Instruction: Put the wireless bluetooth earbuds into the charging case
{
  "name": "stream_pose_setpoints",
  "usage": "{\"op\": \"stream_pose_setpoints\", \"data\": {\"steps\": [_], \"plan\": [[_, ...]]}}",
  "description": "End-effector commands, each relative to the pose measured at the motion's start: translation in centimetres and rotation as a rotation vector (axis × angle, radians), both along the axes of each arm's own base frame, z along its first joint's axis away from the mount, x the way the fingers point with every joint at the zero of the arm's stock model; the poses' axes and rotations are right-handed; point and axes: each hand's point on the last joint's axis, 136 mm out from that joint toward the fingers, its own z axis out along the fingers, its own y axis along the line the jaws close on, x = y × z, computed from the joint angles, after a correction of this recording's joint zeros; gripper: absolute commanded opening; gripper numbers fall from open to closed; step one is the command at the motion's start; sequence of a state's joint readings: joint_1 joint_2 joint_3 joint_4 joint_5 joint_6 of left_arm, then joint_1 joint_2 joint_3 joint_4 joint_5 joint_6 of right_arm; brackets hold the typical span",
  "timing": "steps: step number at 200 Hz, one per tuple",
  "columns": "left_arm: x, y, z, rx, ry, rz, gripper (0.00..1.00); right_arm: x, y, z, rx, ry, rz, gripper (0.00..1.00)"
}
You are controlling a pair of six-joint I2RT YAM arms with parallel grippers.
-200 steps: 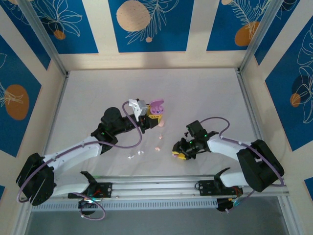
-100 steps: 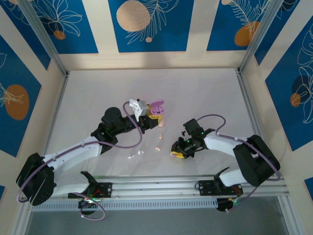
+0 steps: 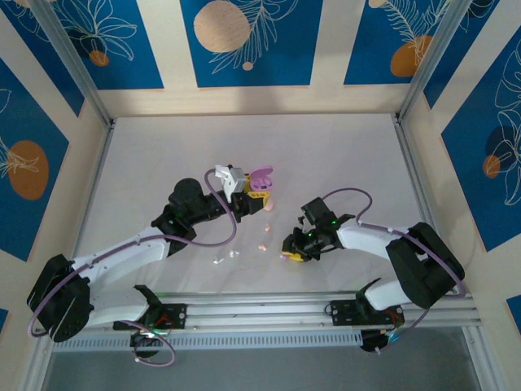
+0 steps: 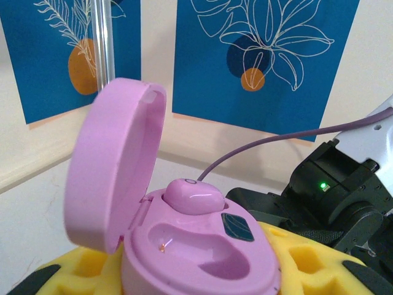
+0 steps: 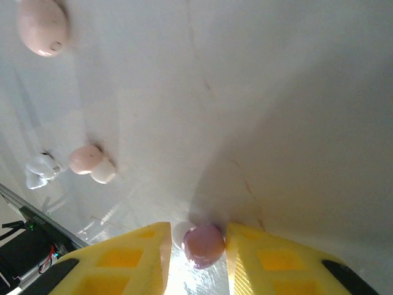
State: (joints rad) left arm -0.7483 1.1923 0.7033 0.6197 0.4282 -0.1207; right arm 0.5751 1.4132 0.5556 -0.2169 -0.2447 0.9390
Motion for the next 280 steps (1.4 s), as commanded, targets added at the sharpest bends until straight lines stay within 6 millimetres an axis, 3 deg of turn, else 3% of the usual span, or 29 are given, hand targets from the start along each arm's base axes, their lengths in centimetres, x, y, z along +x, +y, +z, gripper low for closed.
{"op": "stream_pose_setpoints", "data": {"steps": [1,45,77,128,213,280], "plan": [[-0.4,0.1,1.6,-0.028,-0.050,-0.003,0.27,1.7,0.8,0.7,0.008,-0.072,0.012,0.31],[-0.4,0.1,1.6,-0.027,-0.049,-0.002,0.27,2.2,1.5,0.6,0.003,-0.059,0.043,0.31],[-0.4,0.1,1.6,-0.025,-0.051,0.000,0.27,2.1,0.7,1.2,-0.067,-0.090,0.051,0.32],[-0.4,0.1,1.6,-0.026,-0.052,-0.004,0.27,0.3,-0.3,0.9,-0.098,-0.044,0.058,0.33],[-0.4,0.0,1.8,-0.028,-0.050,-0.005,0.27,-0.9,1.1,-0.6,-0.078,0.031,0.115,0.31],[-0.3,-0.1,1.7,-0.024,-0.047,-0.005,0.27,-0.5,1.5,-0.9,-0.072,0.023,0.117,0.27]]}}
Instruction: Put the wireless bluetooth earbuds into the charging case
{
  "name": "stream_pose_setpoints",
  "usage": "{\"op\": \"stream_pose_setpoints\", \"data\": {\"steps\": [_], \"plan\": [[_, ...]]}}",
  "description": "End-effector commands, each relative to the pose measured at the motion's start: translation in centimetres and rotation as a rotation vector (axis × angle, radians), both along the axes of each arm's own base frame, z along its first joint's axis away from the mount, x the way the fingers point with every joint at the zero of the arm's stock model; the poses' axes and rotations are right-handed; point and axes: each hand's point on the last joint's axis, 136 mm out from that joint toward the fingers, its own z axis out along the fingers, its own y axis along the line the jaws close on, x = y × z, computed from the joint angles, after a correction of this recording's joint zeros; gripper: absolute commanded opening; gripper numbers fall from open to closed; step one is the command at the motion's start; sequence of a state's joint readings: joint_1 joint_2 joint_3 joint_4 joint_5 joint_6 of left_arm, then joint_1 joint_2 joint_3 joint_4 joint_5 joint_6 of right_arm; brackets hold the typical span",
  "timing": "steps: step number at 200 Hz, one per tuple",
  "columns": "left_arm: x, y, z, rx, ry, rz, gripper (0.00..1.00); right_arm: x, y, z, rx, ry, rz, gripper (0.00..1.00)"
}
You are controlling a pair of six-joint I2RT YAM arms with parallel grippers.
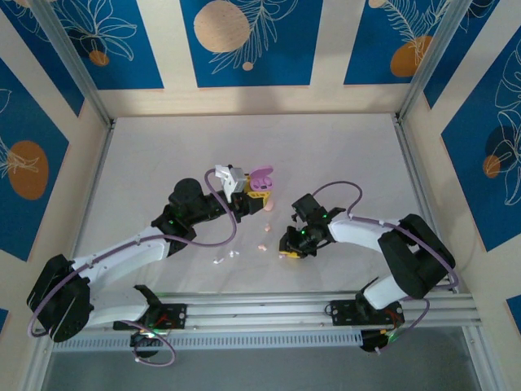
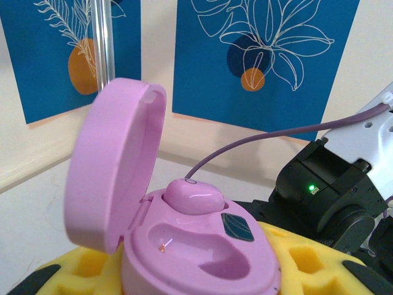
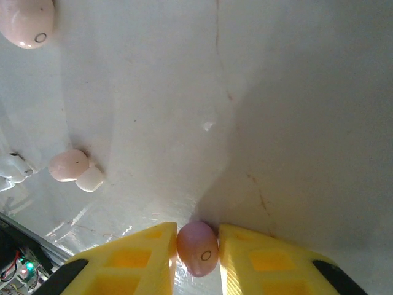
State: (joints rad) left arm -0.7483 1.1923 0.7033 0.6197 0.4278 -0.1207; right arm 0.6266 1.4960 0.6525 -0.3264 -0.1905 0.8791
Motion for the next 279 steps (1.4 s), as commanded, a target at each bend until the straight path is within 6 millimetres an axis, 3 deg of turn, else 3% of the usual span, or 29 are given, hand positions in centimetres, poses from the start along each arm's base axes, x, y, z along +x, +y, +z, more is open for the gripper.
{"op": "stream_pose_setpoints", "data": {"steps": [1,35,71,130,185,233,279], "plan": [[-0.2,-0.1,1.7,-0.024,-0.048,-0.005,0.27,-0.2,1.0,-0.3,0.023,0.009,0.035,0.27],[-0.2,-0.1,1.6,-0.022,-0.045,-0.004,0.27,-0.3,1.1,-0.6,0.009,0.013,0.051,0.29],[-0.1,-0.1,1.5,-0.020,-0.045,-0.003,0.27,-0.3,1.4,-0.8,-0.011,0.010,0.062,0.25],[0.0,-0.1,0.9,-0.002,-0.039,0.006,0.27,0.8,0.4,1.9,-0.034,-0.086,0.044,0.21],[0.6,-0.4,-1.6,0.053,-0.007,0.019,0.27,2.3,-1.7,6.9,0.009,-0.204,-0.020,0.21],[1.2,-1.5,-4.5,0.110,0.035,0.001,0.27,3.7,-2.7,14.5,0.123,-0.355,-0.066,0.21],[1.0,-3.2,-6.9,0.177,0.045,-0.035,0.27,4.1,-2.2,20.5,0.215,-0.455,-0.045,0.21]]}}
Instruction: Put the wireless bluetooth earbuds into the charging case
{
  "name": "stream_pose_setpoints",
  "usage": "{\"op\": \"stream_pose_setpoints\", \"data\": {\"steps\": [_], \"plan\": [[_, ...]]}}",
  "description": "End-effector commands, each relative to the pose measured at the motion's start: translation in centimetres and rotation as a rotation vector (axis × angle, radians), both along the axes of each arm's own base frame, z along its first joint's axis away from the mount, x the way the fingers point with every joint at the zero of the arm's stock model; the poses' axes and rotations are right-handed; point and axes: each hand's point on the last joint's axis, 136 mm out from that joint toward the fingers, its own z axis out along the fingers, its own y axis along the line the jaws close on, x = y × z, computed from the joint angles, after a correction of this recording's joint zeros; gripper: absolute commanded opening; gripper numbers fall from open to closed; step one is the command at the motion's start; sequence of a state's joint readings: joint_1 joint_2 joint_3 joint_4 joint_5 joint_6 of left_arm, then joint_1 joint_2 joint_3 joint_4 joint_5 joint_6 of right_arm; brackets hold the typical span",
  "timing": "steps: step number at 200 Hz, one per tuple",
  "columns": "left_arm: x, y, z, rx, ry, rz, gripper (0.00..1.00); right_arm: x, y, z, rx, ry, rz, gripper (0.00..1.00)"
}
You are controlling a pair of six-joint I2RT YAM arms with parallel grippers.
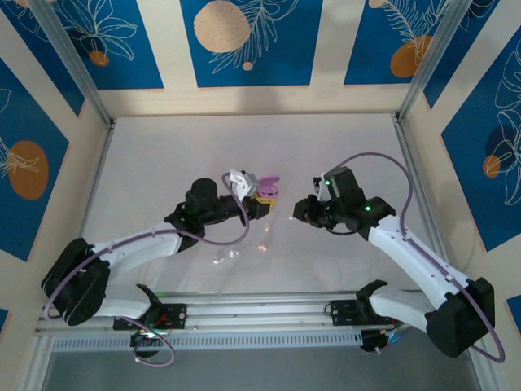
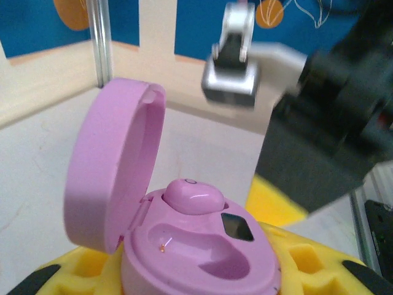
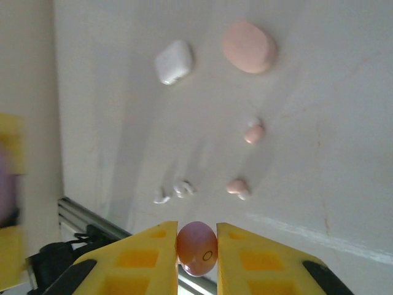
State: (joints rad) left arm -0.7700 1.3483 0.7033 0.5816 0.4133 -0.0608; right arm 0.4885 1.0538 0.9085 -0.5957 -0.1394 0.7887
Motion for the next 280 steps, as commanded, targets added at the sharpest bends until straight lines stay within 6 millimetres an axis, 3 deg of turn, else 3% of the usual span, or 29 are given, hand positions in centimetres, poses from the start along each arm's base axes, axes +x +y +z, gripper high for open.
{"op": "stream_pose_setpoints", "data": {"steps": [1,40,144,218,280], "plan": [[-0.2,-1.1,0.0,0.020,-0.037,-0.028,0.27,-0.8,0.3,2.6,0.031,-0.023,0.051,0.21],[-0.2,-1.7,-0.8,0.047,-0.041,-0.031,0.27,-0.8,0.8,5.4,0.074,-0.074,0.075,0.21],[-0.7,-2.6,-1.0,0.087,-0.061,-0.057,0.27,-0.7,3.1,7.1,0.105,-0.121,0.143,0.22],[-1.2,-2.9,-0.3,0.081,-0.072,-0.073,0.27,0.4,3.8,7.0,0.058,-0.137,0.147,0.22],[-1.4,-2.9,0.4,0.072,-0.084,-0.075,0.27,0.5,4.3,5.8,-0.022,-0.124,0.167,0.22]]}}
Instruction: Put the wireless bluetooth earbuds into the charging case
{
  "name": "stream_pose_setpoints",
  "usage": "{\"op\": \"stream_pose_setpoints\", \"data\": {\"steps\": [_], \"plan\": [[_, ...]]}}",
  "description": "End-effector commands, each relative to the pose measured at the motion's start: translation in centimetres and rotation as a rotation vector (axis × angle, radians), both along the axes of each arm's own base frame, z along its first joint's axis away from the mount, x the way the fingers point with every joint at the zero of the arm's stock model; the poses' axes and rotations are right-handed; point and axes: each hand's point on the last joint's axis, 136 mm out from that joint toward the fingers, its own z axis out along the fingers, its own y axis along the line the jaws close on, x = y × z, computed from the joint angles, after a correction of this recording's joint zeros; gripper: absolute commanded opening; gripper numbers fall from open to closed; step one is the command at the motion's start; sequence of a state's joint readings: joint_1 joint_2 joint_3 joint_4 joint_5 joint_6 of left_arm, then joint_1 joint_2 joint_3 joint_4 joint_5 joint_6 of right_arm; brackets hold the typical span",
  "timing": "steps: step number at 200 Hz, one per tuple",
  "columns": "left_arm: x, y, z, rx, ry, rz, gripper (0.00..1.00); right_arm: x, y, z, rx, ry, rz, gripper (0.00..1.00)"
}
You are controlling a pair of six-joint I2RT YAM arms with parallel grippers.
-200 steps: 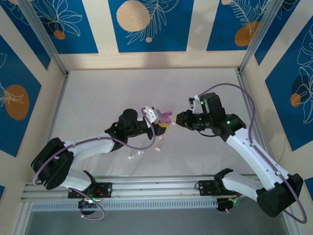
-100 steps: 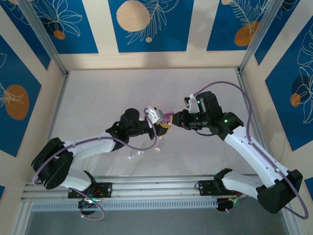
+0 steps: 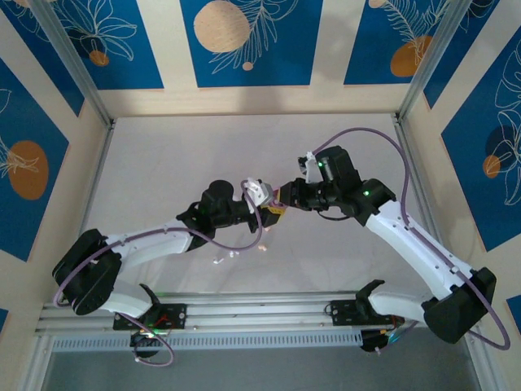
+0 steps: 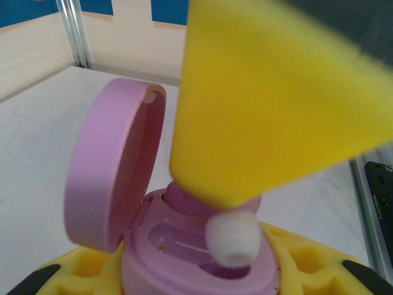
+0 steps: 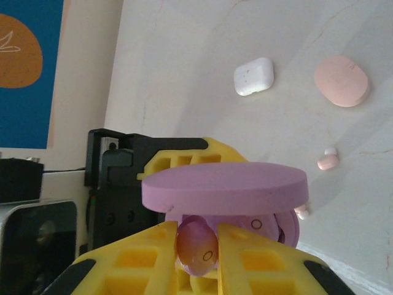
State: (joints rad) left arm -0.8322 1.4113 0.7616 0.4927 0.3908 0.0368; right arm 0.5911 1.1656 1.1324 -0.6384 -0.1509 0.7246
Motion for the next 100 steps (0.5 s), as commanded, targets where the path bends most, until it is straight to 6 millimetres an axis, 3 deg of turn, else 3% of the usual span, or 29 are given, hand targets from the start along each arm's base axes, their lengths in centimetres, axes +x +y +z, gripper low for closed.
{"op": "stream_pose_setpoints", "data": {"steps": [1,100], "plan": [[-0.36,-0.60,2.35,-0.034,-0.054,-0.020,0.27,0.03,0.05,0.45,-0.043,-0.029,0.013,0.22],[-0.45,-0.60,2.85,-0.046,-0.062,-0.019,0.27,-0.32,0.73,0.04,-0.091,-0.027,0.054,0.25]]}}
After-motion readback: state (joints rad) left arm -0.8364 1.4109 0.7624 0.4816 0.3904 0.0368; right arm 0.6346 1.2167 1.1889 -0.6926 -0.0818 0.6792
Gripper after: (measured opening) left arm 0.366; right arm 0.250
